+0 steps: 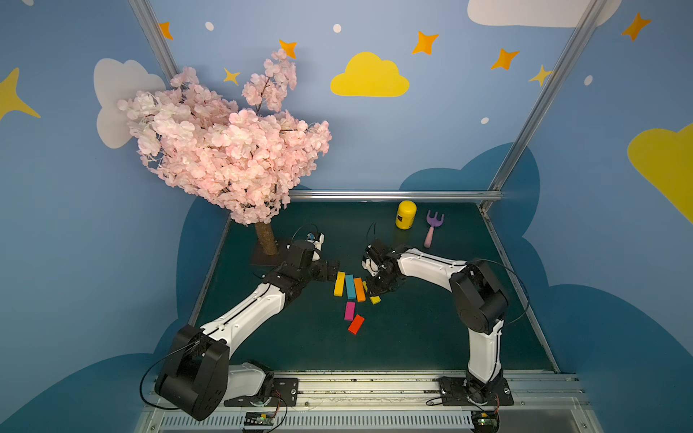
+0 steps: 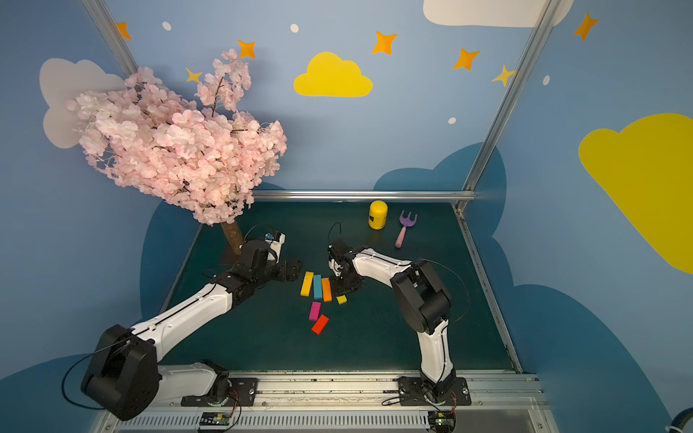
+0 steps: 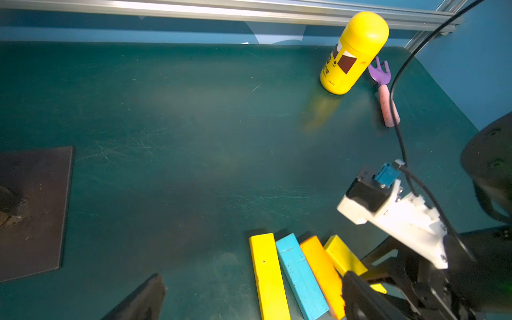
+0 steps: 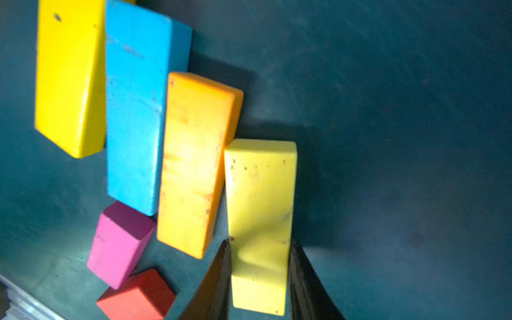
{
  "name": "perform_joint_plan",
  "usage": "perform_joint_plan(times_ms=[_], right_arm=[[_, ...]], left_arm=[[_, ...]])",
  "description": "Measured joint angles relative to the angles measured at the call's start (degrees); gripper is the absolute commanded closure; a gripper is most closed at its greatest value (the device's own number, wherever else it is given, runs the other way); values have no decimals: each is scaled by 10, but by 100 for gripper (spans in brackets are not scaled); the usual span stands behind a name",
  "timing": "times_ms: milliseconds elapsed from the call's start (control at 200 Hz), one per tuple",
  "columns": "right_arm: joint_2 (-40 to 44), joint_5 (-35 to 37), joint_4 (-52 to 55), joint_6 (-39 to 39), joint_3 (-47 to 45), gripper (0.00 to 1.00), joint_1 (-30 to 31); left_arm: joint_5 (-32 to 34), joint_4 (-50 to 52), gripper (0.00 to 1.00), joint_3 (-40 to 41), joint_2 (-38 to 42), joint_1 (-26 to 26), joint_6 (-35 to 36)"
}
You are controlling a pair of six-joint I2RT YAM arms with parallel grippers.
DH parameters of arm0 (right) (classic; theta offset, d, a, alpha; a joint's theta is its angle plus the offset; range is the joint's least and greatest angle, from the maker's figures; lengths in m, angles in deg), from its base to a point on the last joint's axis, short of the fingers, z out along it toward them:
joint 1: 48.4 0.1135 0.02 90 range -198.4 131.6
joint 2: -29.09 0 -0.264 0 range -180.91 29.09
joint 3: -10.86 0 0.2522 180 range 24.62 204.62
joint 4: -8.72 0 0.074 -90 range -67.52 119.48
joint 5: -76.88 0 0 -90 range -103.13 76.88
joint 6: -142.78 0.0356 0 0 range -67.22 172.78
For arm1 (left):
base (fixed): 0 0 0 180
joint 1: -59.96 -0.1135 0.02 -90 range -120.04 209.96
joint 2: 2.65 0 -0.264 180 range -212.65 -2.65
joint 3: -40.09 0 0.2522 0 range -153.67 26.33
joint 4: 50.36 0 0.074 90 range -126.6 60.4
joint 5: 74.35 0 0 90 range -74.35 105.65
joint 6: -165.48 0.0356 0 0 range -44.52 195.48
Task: Assemble the letter p with building blocks
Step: Pick up the building block from the center of the board, then place the building block at the center of the board.
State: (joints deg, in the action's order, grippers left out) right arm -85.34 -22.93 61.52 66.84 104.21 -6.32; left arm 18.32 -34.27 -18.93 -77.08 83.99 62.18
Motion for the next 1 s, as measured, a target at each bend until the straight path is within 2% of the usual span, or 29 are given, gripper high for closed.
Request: perform_joint_plan(times_ms=[185, 345, 521, 616, 731, 1001], right_arm=[[-1, -9, 20, -13, 12, 84, -4], [-2, -3, 66, -60, 56, 86, -23], [-35, 32, 160, -175, 183, 90, -68], [-49, 46, 190, -240, 222, 91, -91], [-64, 48, 208, -315, 234, 95, -109], [-89, 44, 215, -450, 234, 95, -110]], left_arm=[[8, 0, 0, 3, 17, 0, 0], [12, 1, 0, 6, 26, 0, 3], [16, 4, 0, 3, 31, 0, 14], [17, 7, 0, -2, 31, 0, 17], [16, 11, 0, -16, 31, -1, 20], [16, 13, 0, -25, 35, -1, 22]])
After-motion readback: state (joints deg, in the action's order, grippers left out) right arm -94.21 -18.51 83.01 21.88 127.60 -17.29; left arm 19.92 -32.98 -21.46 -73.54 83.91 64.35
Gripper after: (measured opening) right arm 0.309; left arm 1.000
